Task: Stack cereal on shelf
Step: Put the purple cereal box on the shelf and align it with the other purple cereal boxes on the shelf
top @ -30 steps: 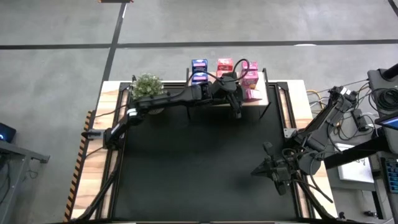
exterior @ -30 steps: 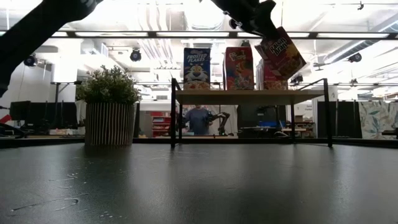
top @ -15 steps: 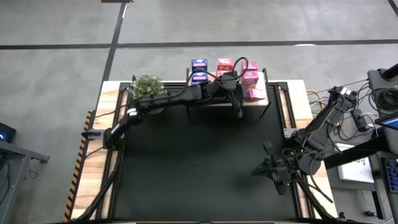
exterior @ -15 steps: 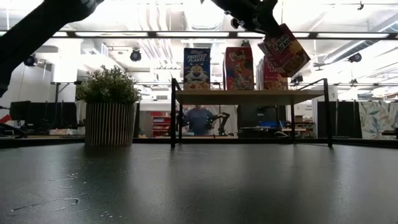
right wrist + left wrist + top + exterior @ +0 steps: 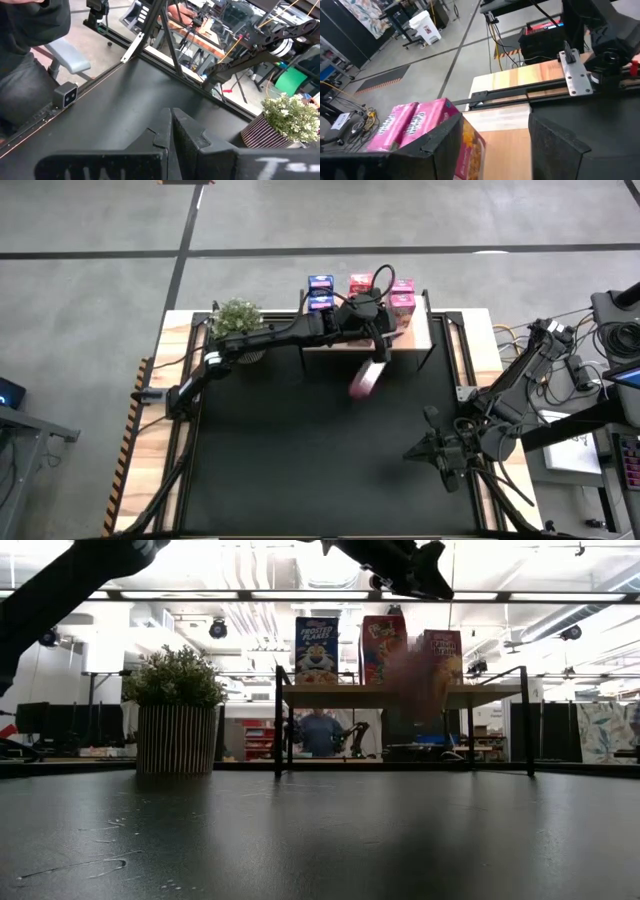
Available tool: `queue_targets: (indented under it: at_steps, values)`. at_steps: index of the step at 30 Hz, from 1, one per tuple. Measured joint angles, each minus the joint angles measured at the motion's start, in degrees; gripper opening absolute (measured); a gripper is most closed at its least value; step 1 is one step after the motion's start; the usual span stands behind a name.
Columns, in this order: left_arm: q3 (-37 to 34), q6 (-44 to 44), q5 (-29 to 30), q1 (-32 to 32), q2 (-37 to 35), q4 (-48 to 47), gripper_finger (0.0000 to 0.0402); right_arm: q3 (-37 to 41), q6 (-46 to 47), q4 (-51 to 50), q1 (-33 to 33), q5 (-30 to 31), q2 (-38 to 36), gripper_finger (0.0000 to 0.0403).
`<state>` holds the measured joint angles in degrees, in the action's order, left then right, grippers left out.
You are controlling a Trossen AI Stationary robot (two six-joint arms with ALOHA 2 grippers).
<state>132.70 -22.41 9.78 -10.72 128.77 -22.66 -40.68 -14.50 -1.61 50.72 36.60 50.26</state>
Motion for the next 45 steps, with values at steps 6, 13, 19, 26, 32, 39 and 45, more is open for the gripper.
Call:
queue_targets:
  at_steps: [6, 13, 19, 26, 32, 39, 45]
  values:
    - [1.2, -0.9, 0.0, 0.3, -0.1, -2.9, 0.021, 0.0, 0.9, -0.2, 0.0, 0.0, 0.0, 0.0009]
    - [1.4, 0.1, -3.3, 4.1, -5.6, -18.6, 0.021, 0.0, 4.1, -2.8, -0.1, 3.2, 0.1, 0.0009]
    - [0.9, 5.4, -3.3, 8.2, -9.0, -28.8, 0.021, 0.0, 9.5, -2.4, -1.2, 13.5, 0.1, 0.0009]
    - [-6.0, 8.5, 2.3, 14.5, -12.7, -32.3, 0.021, 0.0, 17.6, -2.6, -8.3, 16.2, 0.1, 0.0009]
    - [-24.4, 10.0, 9.4, 19.6, -23.2, -22.0, 0.021, 0.0, 21.8, -4.0, -15.2, 12.7, 0.3, 0.0009]
    - [-50.9, 8.9, 10.3, 23.5, -38.5, -0.9, 0.021, 2.9, 27.5, -1.5, -16.7, 12.2, 7.0, 0.0009]
    - [-68.3, 8.0, 10.7, 24.3, -47.8, 15.0, 0.021, 6.8, 36.0, 7.7, -17.2, 15.7, 18.0, 0.0009]
